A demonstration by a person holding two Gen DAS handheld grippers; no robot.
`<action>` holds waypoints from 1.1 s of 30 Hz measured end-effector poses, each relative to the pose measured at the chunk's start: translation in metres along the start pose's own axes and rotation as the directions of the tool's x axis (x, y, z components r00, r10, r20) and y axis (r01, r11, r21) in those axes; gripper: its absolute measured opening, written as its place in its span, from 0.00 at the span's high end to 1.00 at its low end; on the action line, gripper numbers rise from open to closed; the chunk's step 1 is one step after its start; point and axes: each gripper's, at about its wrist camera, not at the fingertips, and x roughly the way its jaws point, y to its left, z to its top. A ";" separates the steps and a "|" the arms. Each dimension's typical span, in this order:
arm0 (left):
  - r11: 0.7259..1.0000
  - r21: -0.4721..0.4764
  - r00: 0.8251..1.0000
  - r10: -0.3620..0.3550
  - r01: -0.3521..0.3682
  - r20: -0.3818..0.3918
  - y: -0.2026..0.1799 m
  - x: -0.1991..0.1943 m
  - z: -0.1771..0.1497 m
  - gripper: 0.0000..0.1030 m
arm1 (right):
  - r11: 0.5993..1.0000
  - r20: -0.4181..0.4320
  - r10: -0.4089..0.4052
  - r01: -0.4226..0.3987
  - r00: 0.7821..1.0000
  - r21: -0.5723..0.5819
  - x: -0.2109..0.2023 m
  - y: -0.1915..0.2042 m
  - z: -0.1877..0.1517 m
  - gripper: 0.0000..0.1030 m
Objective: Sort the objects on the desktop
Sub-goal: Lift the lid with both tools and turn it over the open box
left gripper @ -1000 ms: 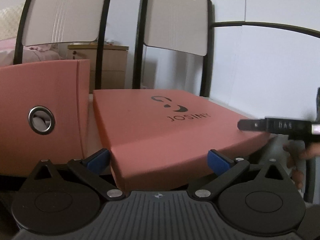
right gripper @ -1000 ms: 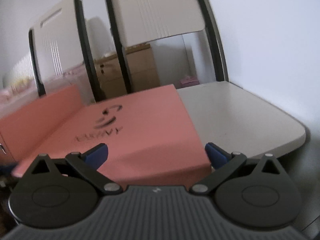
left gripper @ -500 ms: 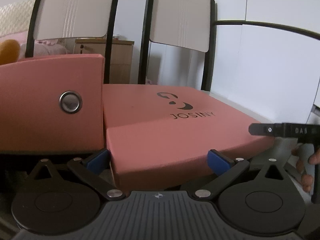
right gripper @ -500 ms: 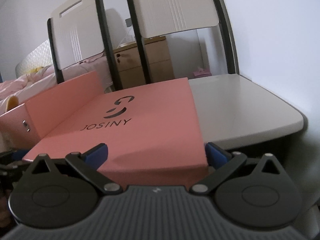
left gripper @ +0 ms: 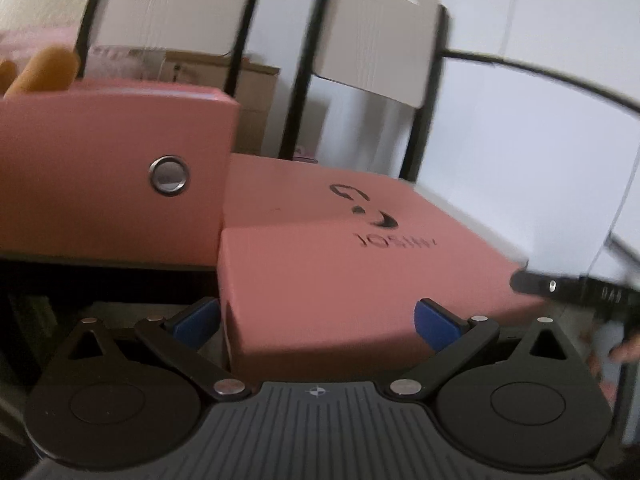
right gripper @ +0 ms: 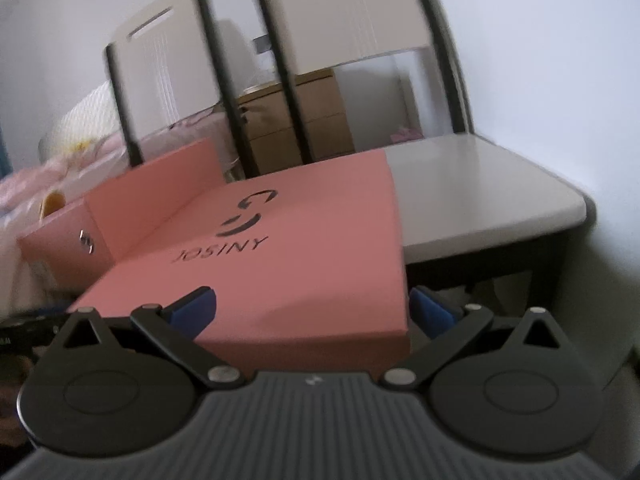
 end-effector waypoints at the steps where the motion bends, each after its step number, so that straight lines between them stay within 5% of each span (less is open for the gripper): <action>1: 0.999 -0.033 1.000 -0.020 0.020 0.003 0.006 0.001 0.003 0.00 | 0.999 0.003 -0.005 0.004 1.000 0.036 0.001 -0.004 0.001 0.00; 7: 0.947 -0.304 0.992 -0.117 0.101 -0.036 0.046 0.019 0.012 0.00 | 0.961 -0.035 0.019 -0.009 0.999 0.277 0.023 -0.036 0.003 0.00; 12: 0.888 -0.435 0.980 -0.191 0.146 -0.060 0.066 0.037 0.009 0.00 | 0.919 -0.036 0.089 -0.068 0.995 0.388 0.043 -0.053 -0.002 0.01; 15: 0.854 -0.491 0.966 -0.244 0.171 -0.088 0.068 0.047 0.008 0.05 | 0.892 -0.012 0.139 -0.120 0.990 0.436 0.048 -0.059 -0.004 0.13; 17: 0.852 -0.499 0.968 -0.233 0.156 -0.094 0.066 0.049 0.007 0.14 | 0.884 0.006 0.165 -0.151 0.986 0.442 0.046 -0.059 -0.002 0.28; 21: 0.874 -0.468 0.976 -0.196 0.129 -0.098 0.060 0.044 0.011 0.22 | 0.888 0.005 0.162 -0.148 0.987 0.436 0.037 -0.053 0.005 0.30; 33: 0.892 -0.365 0.963 -0.265 0.265 0.053 0.031 -0.003 0.054 0.21 | 0.898 0.144 0.138 -0.185 0.980 0.400 -0.029 -0.031 0.048 0.31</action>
